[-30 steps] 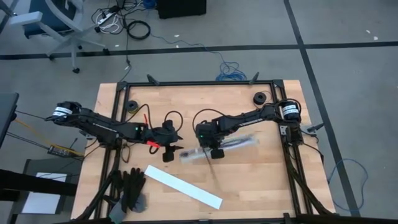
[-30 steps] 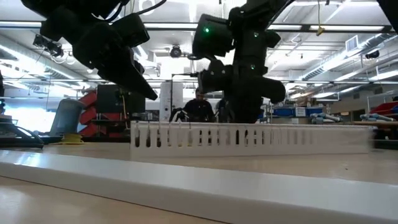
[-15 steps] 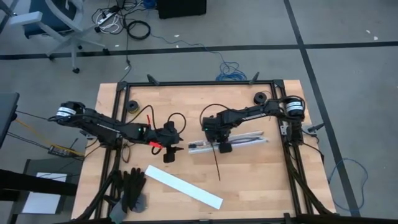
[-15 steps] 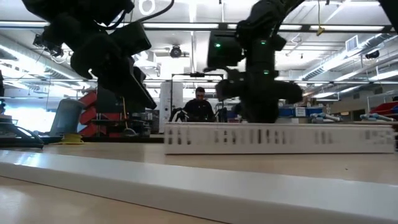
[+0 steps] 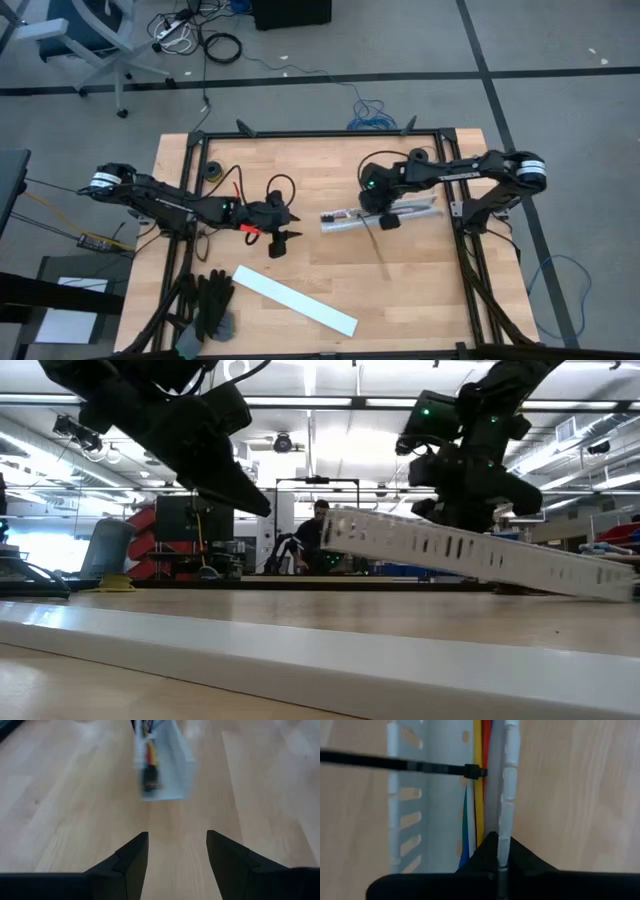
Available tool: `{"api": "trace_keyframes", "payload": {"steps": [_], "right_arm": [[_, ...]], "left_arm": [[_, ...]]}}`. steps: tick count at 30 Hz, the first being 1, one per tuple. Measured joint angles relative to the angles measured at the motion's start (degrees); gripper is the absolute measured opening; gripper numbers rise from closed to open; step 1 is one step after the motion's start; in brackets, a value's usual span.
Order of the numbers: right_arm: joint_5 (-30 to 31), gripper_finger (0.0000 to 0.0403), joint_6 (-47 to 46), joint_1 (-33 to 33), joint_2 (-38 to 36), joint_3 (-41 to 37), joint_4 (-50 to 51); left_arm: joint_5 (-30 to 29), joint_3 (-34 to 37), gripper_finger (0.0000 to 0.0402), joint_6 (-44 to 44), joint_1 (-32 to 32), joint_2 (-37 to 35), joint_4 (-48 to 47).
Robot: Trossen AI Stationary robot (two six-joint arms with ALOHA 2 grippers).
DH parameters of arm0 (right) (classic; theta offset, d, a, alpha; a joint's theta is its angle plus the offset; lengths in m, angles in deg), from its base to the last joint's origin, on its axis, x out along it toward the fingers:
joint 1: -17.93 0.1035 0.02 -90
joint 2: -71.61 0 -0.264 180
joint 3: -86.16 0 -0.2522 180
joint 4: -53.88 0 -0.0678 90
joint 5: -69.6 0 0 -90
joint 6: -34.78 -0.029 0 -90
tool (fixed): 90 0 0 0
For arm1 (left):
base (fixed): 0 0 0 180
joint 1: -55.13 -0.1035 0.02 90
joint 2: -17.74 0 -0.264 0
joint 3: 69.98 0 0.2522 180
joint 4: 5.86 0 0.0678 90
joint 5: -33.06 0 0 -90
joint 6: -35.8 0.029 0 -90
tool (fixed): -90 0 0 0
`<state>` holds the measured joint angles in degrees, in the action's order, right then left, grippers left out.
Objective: Ziptie cables
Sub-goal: Close the white cable duct
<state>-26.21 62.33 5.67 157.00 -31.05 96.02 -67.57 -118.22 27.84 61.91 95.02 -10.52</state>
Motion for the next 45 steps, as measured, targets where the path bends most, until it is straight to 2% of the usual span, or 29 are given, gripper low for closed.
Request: {"api": "trace_keyframes", "payload": {"steps": [6,10,15,27,33,39,45], "right_arm": [[-4.73,0.0,9.19,-1.72,-1.12,-0.26,3.56],[-4.82,0.0,8.34,-2.72,-1.12,-0.28,5.09],[-10.04,0.0004,6.12,-3.23,-1.1,-0.84,2.72],[-6.16,0.0083,5.56,-3.25,-1.06,-2.0,0.82],[-2.16,0.0108,0.39,-3.25,-2.1,-1.45,0.89],[-3.03,0.0122,-4.61,-3.27,-8.95,-1.13,-3.45],[-3.22,0.0128,-13.75,-2.48,-16.67,-1.13,-1.66]], "left_arm": [[-0.35,0.0,0.0177,-2.94,-1.4,0.0,2.66],[-0.84,0.0,0.0177,-3.08,-1.67,0.0,5.72],[-5.38,0.0,0.0177,-2.73,-1.65,-0.02,8.12],[-5.99,0.0,0.0177,-2.57,-1.69,-0.02,5.83],[-1.1,-0.02,0.0177,-4.51,-1.69,-0.02,6.31],[4.18,-0.02,0.0177,-5.92,-1.69,-0.02,6.55],[7.56,-0.34,0.0177,-7.26,-0.56,-0.02,7.75]]}}
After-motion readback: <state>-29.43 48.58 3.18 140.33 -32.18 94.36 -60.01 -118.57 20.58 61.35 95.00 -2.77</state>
